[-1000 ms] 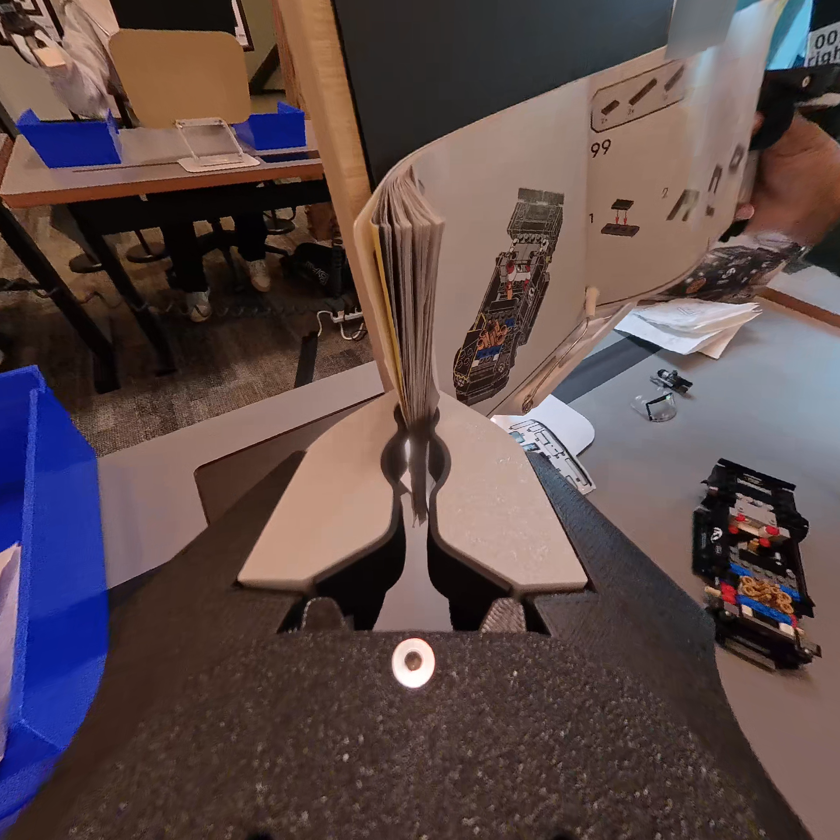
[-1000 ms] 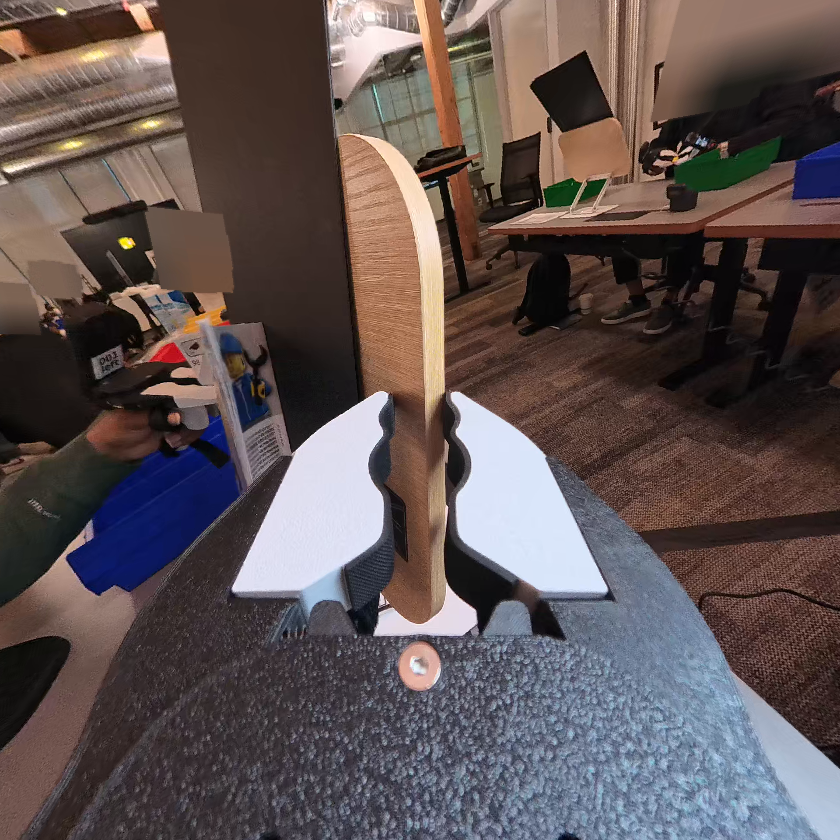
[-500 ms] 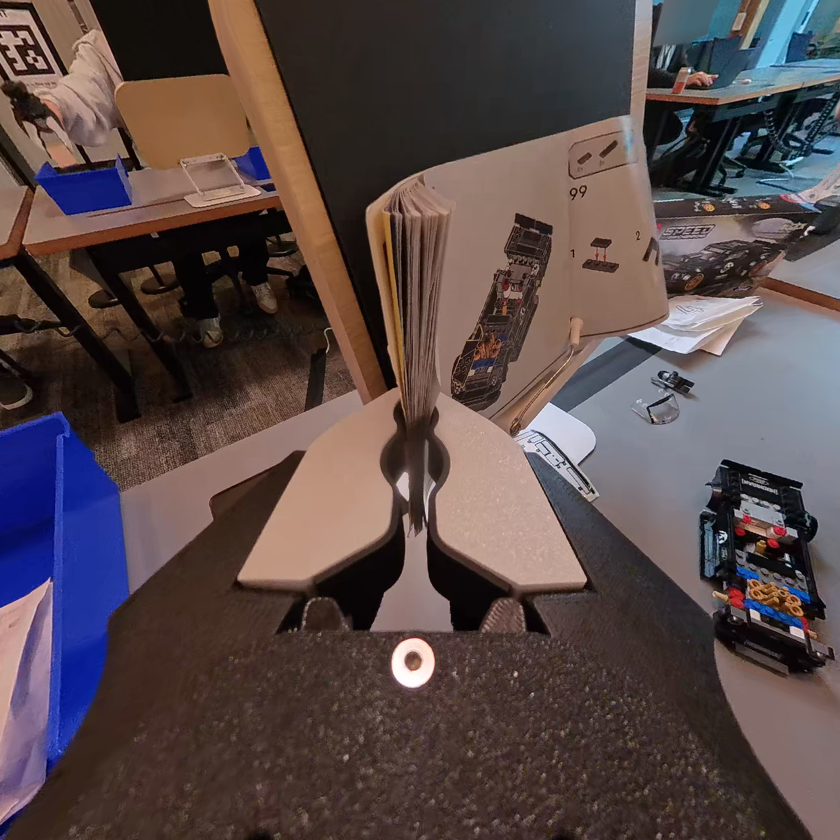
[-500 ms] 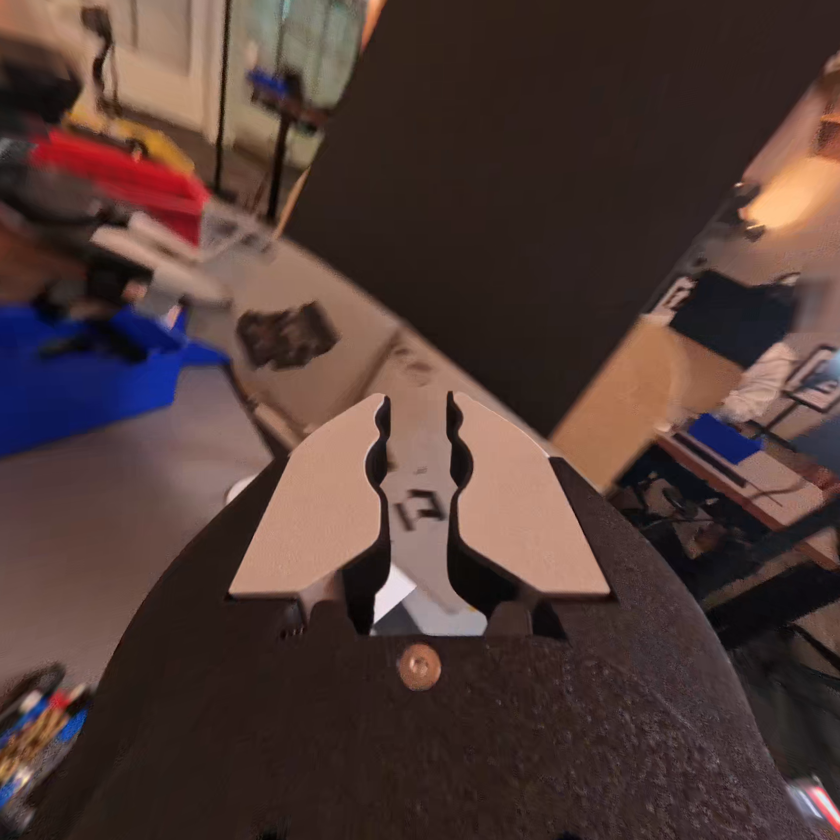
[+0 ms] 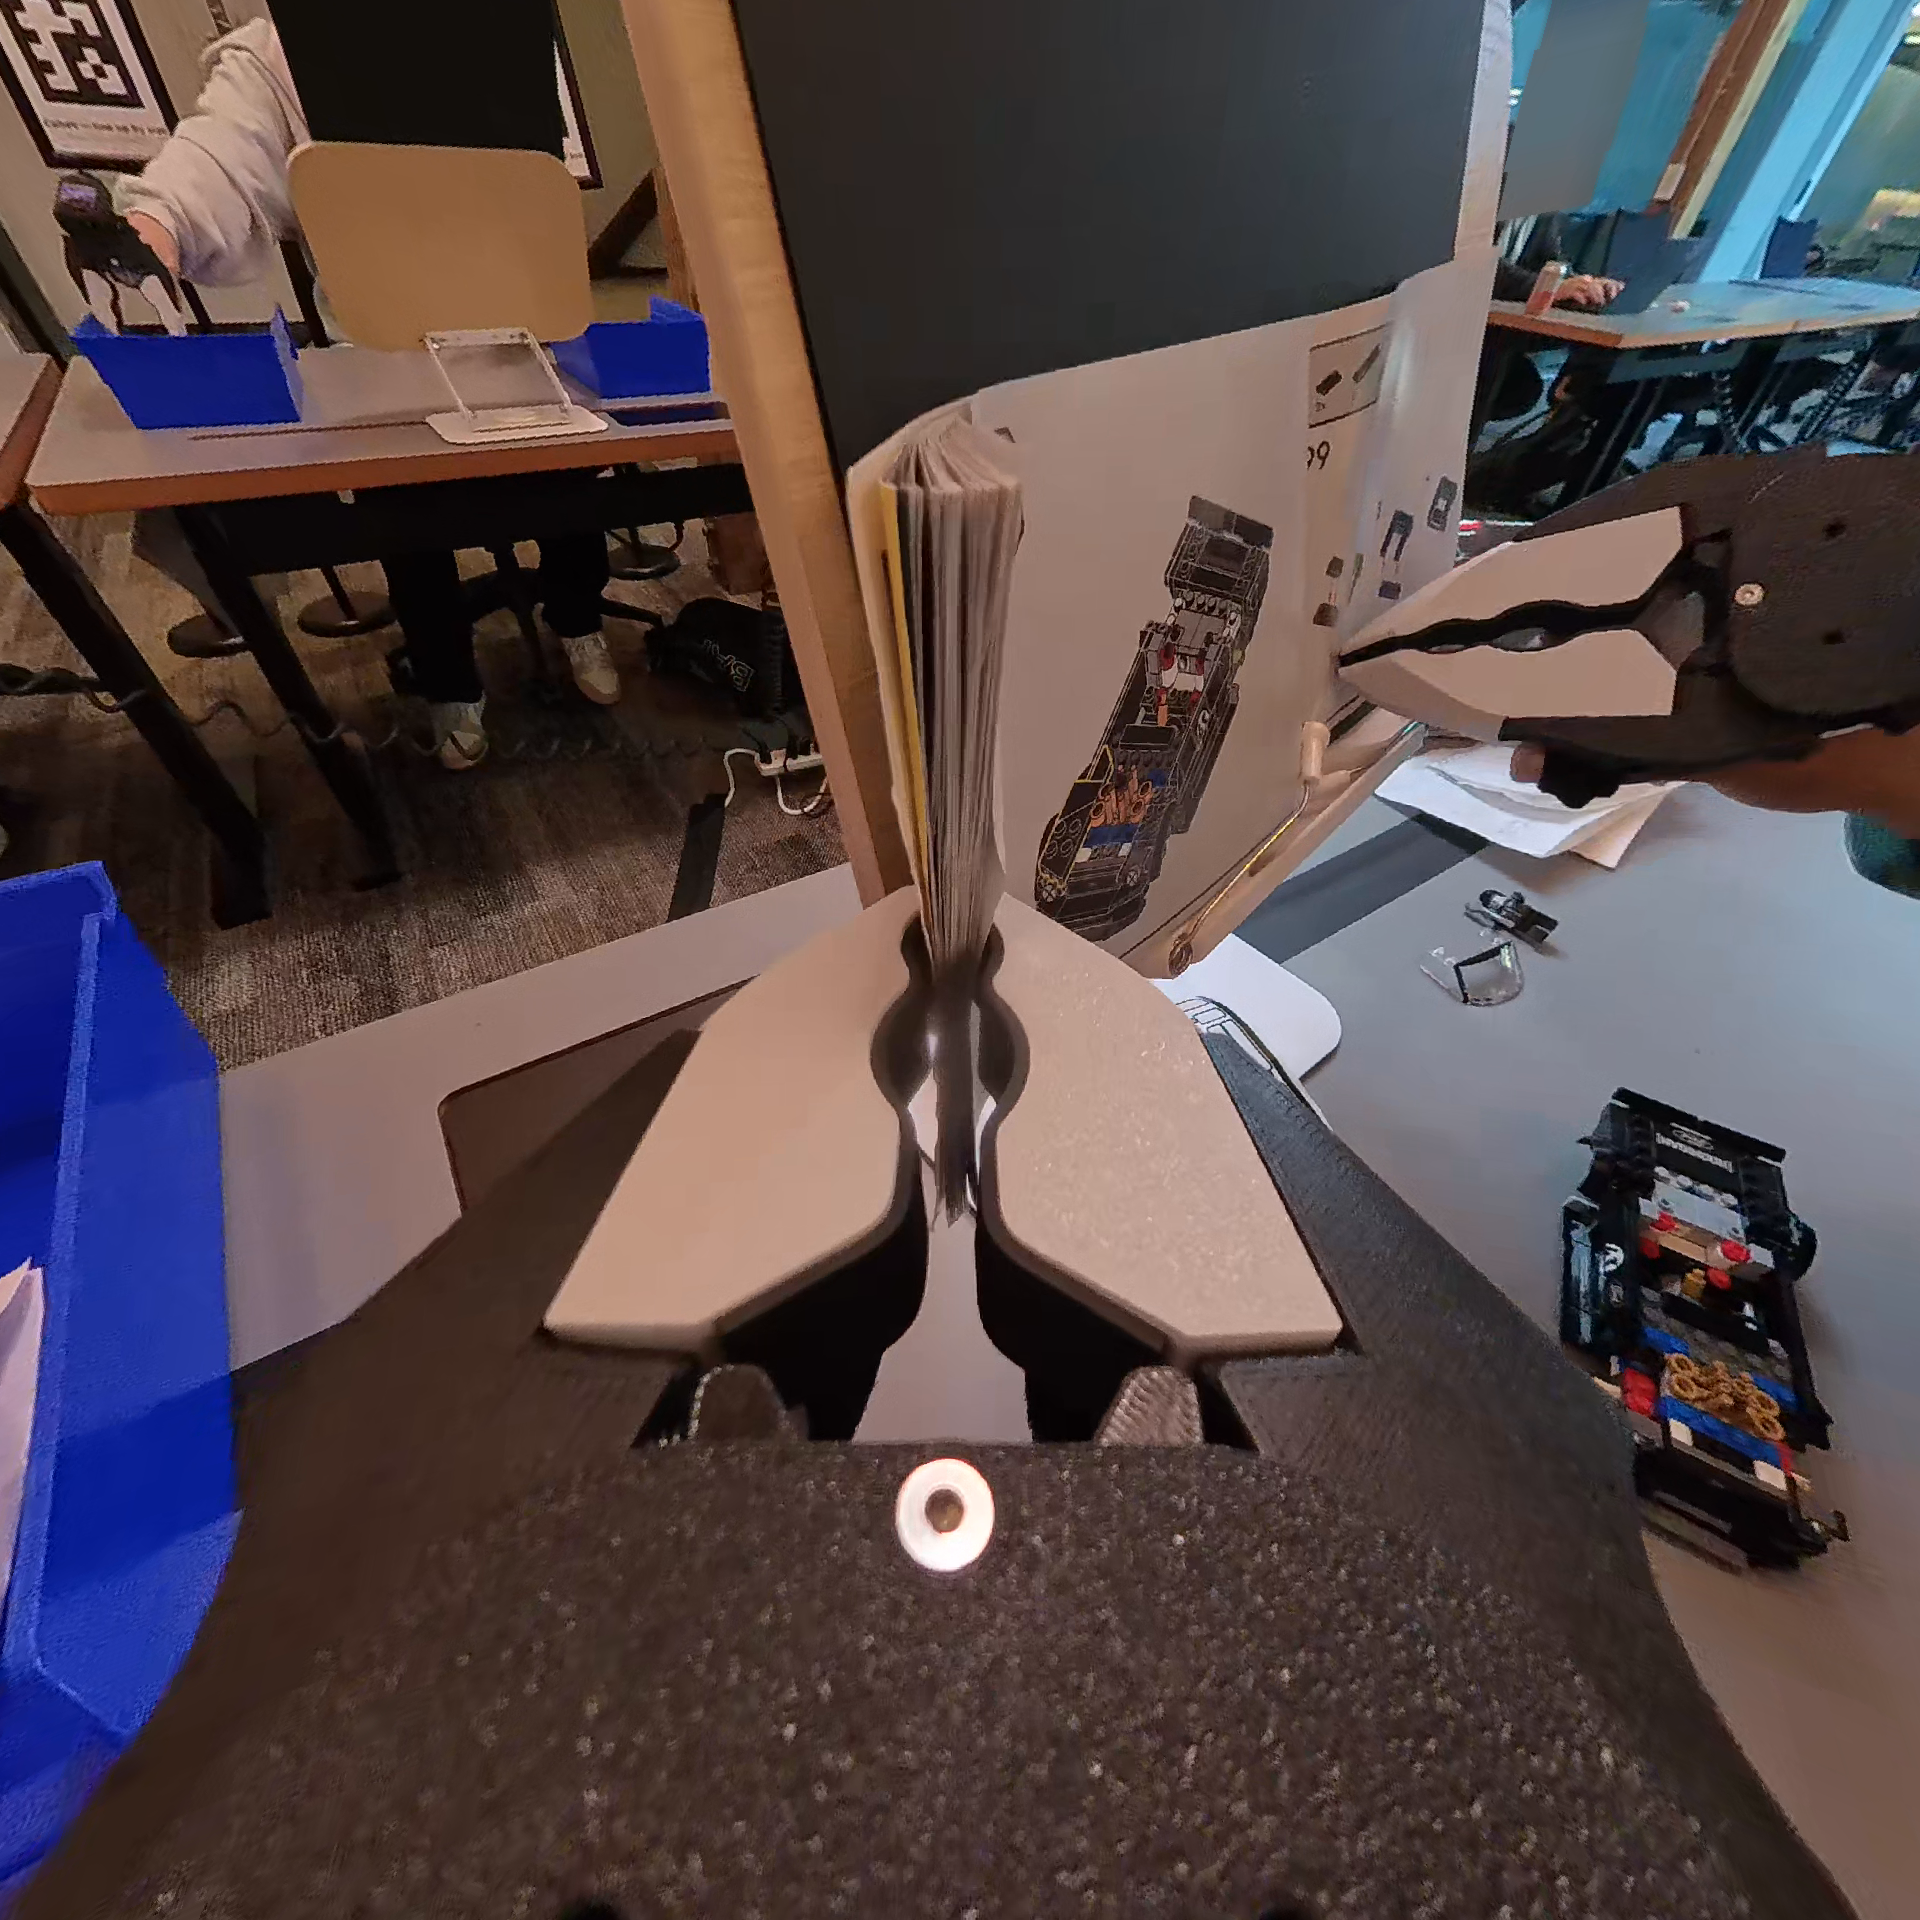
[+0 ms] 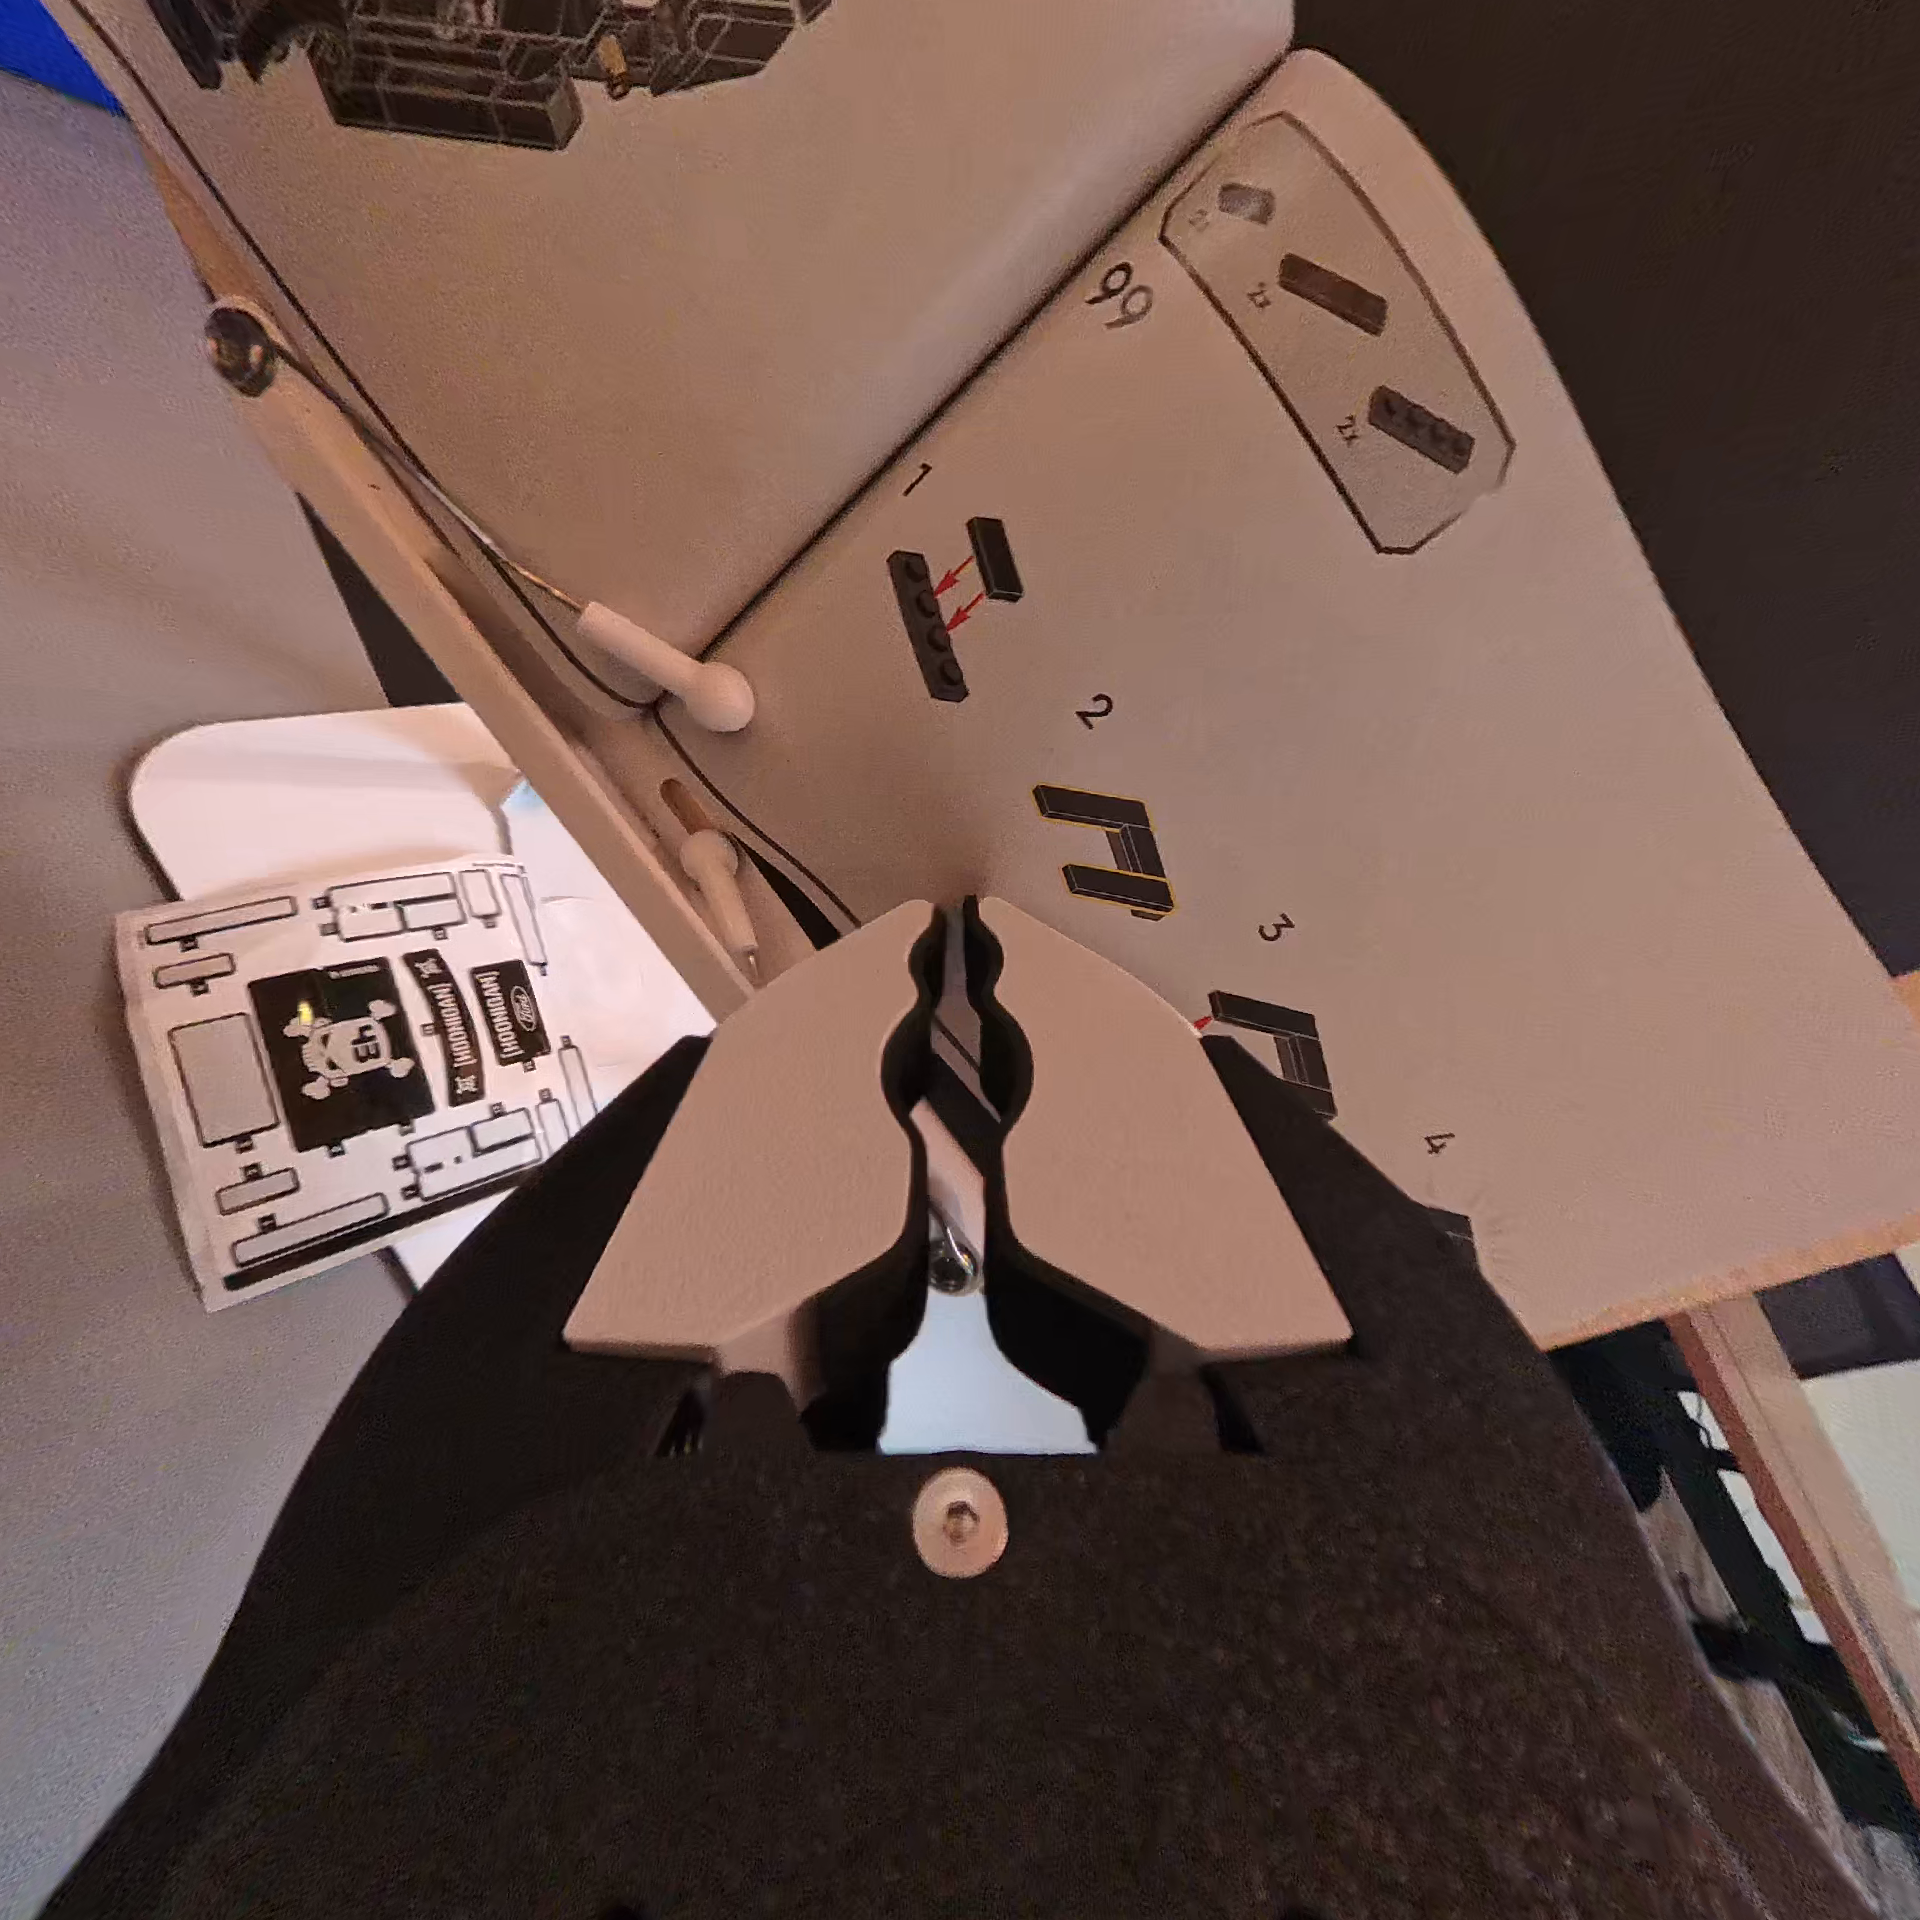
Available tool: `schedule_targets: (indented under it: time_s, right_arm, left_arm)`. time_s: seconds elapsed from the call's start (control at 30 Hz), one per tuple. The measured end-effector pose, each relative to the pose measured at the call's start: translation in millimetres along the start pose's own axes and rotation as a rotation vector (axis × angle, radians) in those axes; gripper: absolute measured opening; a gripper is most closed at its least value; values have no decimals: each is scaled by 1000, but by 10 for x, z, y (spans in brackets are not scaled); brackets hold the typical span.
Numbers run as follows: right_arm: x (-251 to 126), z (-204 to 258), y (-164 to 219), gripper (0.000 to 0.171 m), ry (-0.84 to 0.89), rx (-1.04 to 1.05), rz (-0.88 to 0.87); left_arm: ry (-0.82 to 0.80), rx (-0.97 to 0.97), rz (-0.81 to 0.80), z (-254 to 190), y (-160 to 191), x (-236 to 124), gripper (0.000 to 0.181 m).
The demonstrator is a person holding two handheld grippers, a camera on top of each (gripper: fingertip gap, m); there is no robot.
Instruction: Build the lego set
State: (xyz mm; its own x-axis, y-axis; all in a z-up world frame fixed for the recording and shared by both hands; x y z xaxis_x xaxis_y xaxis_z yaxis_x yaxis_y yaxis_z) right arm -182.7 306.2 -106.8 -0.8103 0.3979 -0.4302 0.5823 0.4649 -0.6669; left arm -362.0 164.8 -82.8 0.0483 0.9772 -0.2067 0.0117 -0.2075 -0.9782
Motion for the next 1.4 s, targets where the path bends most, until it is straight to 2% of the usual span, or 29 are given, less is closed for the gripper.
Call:
schedule_targets:
  time_s: [0.17,0.33,0.43,0.57,0.63,0.73,0.83,0.97,1.1,1.2,1.27,1.33,1.4]
  right_arm:
    - [-69,124,-29,19,-100,0,-55]
    - [-132,294,-250,22,-138,-134,-135]
    - [-46,395,-329,27,-144,-229,-115]
    - [93,446,-367,25,-137,-285,-81]
    - [129,426,-358,12,-105,-306,-62]
    - [136,421,-347,12,-113,-274,-84]
    - [130,428,-342,13,-115,-255,-88]
    - [63,456,-324,24,-141,-180,-104]
    - [-192,442,-316,28,-133,-33,-205]
    - [-491,428,-303,36,-104,118,-301]
    - [-718,434,-274,41,-82,220,-356]
    - [-953,457,-230,43,-55,300,-397]
    - [-1183,489,-178,36,-29,379,-420]
  left_arm:
    - [1,7,6,21,24,-21,4]
    - [7,24,16,15,-23,-45,4]
    - [1,27,18,-6,-41,-38,4]
    - [10,13,20,-13,-33,-55,5]
    - [8,11,23,-3,-17,-59,5]
    - [13,-6,16,14,-5,-56,6]
    - [-1,-20,0,55,-10,-55,14]
    - [-41,-35,-37,119,-60,-107,42]
    - [-103,3,-57,143,-104,-270,51]
    - [-172,19,-148,93,-224,-487,47]
    - [-211,17,-205,-3,-279,-619,38]
    - [-240,16,-263,-150,-300,-718,25]
    - [-251,27,-304,-335,-285,-764,2]
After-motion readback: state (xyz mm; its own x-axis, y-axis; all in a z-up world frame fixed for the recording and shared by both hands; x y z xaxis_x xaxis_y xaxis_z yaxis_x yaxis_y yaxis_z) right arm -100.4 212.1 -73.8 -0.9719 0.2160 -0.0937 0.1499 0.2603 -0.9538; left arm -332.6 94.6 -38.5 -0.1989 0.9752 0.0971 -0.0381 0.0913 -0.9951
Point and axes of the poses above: each gripper's, where its closed fingertips meet, x out along the fingers, y out of its underside, z = x × y across the jaws, the point moved 2 cm from there along -x, back along the fingers, and after that the axes turned 9 degrees about -y, right-handed, at the moved point
